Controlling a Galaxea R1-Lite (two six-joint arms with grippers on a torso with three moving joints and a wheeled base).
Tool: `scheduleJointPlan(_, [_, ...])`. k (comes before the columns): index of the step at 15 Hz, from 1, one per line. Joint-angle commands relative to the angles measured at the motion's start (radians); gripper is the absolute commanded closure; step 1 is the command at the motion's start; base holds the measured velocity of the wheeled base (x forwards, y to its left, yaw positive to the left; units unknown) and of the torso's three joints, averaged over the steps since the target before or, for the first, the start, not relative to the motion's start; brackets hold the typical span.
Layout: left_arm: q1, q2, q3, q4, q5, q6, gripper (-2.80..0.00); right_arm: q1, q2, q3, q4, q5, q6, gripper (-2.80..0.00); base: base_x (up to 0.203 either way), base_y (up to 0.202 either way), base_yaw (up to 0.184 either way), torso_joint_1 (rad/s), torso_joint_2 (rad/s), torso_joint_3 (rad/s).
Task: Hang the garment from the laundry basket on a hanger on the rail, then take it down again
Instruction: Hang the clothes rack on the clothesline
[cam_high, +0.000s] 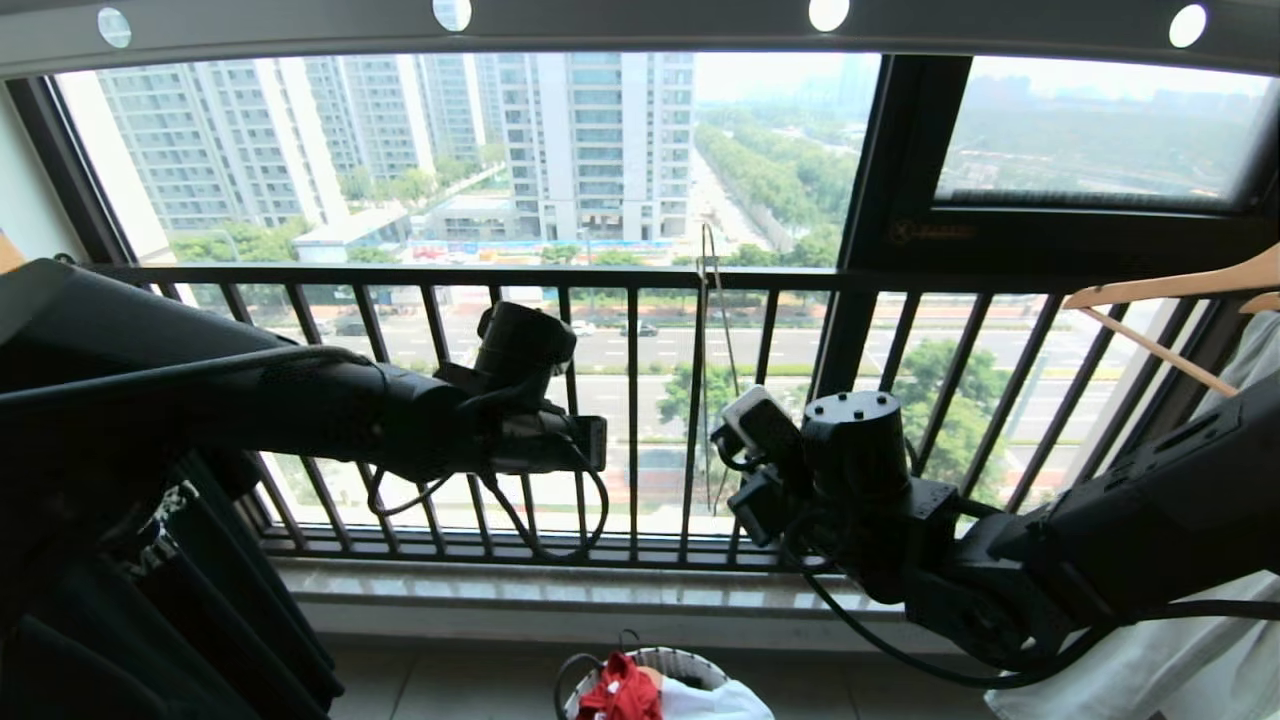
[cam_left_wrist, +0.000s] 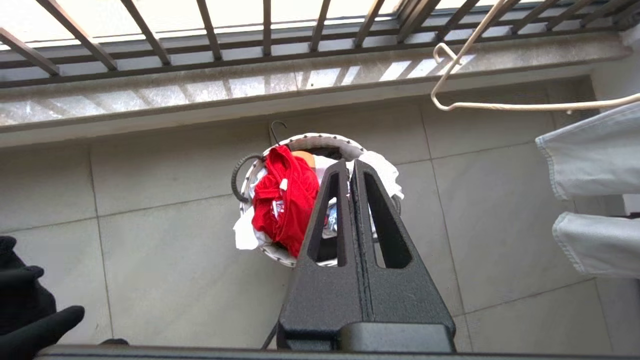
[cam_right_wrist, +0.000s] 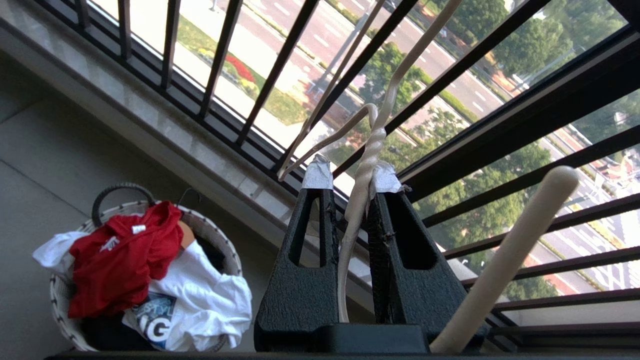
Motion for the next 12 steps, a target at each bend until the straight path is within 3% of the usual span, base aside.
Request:
scheduleJointPlan(1, [0.006,-0.115,-0.025,0.136,-0.001,0.017,0.0,0.003,-0.031,0.002,0.076,0.026,-0.005,0.0,0.0,0.0,0.0,0.0,0.0,0.0])
scheduleJointPlan(4, [0.042,-0.177,-0.045,0.184,-0.039,0.032,0.0,0.007,-0.114,-0.04,0.335,0.144,-0.009,0.0,0.0,0.0,0.0,0.0,0.0,0.0])
scheduleJointPlan(6, [0.054,-0.198,-0.04,0.185,-0.219,0.005,0.0,0.036,-0.142,-0.117,0.443,0.2,-0.01,0.0,0.0,0.0,0.0,0.0,0.0,0.0])
scheduleJointPlan(8, [0.059,-0.205,-0.04,0.181,-0.36,-0.119,0.0,0.07,-0.136,-0.169,0.47,0.211,-0.009,0.0,0.0,0.0,0.0,0.0,0.0,0.0])
scheduleJointPlan(9, [0.058,-0.2,-0.036,0.177,-0.373,-0.139,-2.8,0.077,-0.128,-0.181,0.474,0.211,-0.009,0.0,0.0,0.0,0.0,0.0,0.0,0.0])
scheduleJointPlan(12, [0.062,-0.216,0.008,0.104,-0.374,-0.142,-2.8,0.094,-0.108,-0.205,0.502,0.214,-0.009,0.0,0.0,0.0,0.0,0.0,0.0,0.0])
